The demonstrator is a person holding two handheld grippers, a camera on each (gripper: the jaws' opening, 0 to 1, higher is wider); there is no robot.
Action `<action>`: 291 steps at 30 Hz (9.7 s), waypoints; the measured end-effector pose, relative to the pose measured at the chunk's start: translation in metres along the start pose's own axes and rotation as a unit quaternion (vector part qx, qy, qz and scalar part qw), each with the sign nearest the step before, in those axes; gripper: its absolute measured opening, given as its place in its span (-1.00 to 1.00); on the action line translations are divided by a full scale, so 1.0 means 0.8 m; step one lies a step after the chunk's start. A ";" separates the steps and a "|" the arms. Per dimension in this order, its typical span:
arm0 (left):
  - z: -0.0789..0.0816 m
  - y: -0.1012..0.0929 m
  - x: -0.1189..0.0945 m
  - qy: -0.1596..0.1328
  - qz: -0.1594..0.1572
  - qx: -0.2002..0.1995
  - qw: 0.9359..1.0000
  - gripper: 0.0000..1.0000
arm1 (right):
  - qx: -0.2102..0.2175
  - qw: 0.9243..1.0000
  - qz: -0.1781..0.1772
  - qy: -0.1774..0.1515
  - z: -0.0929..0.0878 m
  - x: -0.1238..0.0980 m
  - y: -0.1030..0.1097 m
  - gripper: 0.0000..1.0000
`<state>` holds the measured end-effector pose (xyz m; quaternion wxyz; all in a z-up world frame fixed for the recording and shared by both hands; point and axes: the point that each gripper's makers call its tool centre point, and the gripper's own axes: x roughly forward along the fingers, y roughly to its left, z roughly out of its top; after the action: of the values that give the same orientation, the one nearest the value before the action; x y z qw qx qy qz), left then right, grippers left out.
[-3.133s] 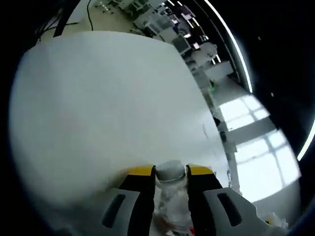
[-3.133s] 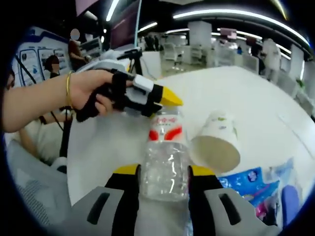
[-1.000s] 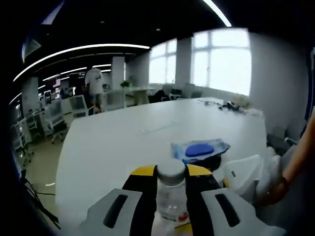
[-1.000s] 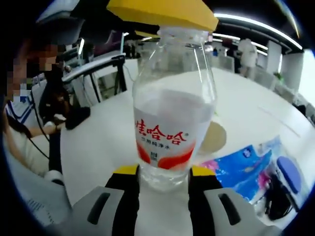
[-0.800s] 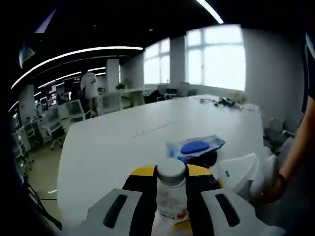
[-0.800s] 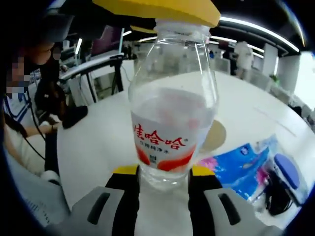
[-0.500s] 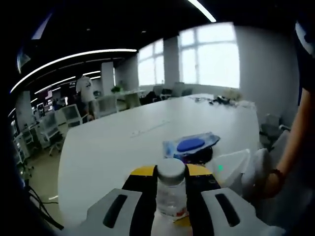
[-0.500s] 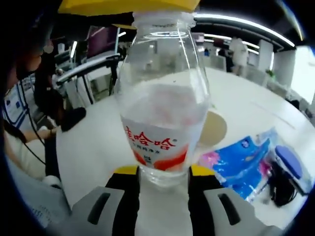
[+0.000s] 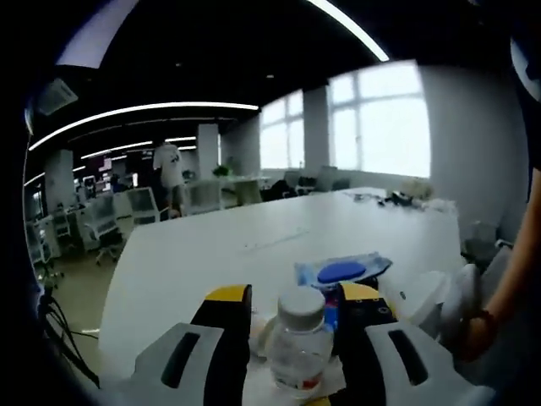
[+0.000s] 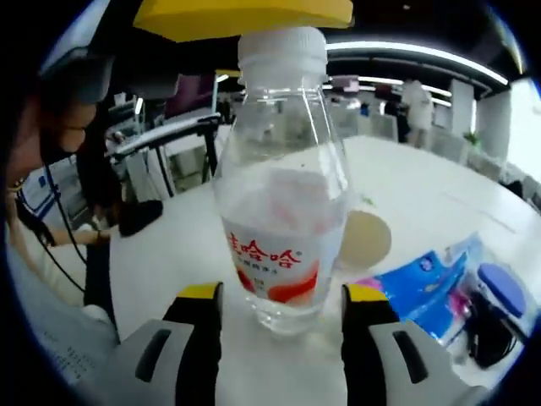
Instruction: Arrange the tabletop items into an orderly group along one side of the table until the central work area is clear of visible clutter.
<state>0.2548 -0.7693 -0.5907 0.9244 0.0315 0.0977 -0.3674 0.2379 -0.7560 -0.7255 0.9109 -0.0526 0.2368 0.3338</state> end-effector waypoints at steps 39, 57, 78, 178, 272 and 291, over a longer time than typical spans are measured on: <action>-0.045 0.020 0.002 0.012 0.140 -0.080 0.987 0.98 | -0.026 0.997 0.053 -0.042 0.006 -0.124 -0.043 0.99; -0.062 0.008 0.007 0.031 0.123 -0.080 0.989 0.78 | -0.001 0.998 0.021 -0.066 0.005 -0.198 -0.087 0.99; -0.087 -0.008 0.030 0.074 0.054 -0.021 0.996 0.26 | 0.025 0.995 -0.028 -0.090 0.009 -0.220 -0.118 0.98; 0.014 0.063 0.069 0.078 -0.089 0.060 0.991 -0.16 | -0.003 0.998 -0.057 -0.036 -0.026 -0.207 -0.138 0.89; -0.026 0.171 0.169 0.052 -0.073 0.049 0.995 0.99 | 0.033 0.996 -0.082 -0.008 -0.043 -0.209 -0.164 0.84; -0.011 0.121 0.110 0.051 -0.049 0.048 0.996 0.99 | -0.011 0.999 -0.010 -0.043 0.027 -0.170 -0.152 0.48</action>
<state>0.3825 -0.7567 -0.6184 0.8964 0.0901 0.1284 -0.4145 0.2327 -0.9235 -0.6507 0.9232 -0.0502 0.1928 0.3287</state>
